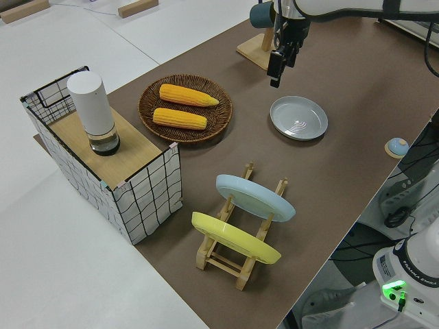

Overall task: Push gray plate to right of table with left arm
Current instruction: 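Move the left gripper toward the gray plate's edge nearest it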

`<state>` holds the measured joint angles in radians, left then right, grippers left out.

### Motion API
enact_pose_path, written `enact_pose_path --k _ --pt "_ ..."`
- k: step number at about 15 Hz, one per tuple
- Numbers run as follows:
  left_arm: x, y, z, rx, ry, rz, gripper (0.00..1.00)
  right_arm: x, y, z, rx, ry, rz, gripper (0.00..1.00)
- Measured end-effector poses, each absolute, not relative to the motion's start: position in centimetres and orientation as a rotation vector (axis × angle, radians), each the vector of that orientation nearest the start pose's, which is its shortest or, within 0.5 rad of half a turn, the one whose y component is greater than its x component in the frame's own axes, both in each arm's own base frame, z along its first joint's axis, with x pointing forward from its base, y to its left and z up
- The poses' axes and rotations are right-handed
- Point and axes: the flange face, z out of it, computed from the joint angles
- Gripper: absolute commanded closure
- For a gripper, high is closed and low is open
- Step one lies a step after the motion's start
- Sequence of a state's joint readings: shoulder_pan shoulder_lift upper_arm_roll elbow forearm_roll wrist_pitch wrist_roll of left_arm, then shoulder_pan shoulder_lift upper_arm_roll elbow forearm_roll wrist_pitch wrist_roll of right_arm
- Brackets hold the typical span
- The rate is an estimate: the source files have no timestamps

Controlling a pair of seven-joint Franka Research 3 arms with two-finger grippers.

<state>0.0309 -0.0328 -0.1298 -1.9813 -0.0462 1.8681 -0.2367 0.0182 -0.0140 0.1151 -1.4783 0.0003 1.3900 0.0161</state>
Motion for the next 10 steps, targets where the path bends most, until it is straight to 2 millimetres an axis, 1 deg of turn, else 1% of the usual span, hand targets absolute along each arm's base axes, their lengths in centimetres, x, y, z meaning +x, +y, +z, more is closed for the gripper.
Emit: enact_pose_path --k 2,7,10 --pt "53.1 -6.0 45.3 -3.153 -0.234 0.120 0.00 52.6 7.1 66.0 -3.141 -0.184 0.117 0.017" --pt "51.3 -6.2 39.6 -3.140 -0.209 0.082 0.01 52.6 7.1 66.0 -3.141 -0.184 0.117 0.017" --pt "50.4 -6.7 37.4 -3.130 -0.179 0.085 0.01 52.6 7.1 66.0 -3.141 -0.184 0.117 0.017"
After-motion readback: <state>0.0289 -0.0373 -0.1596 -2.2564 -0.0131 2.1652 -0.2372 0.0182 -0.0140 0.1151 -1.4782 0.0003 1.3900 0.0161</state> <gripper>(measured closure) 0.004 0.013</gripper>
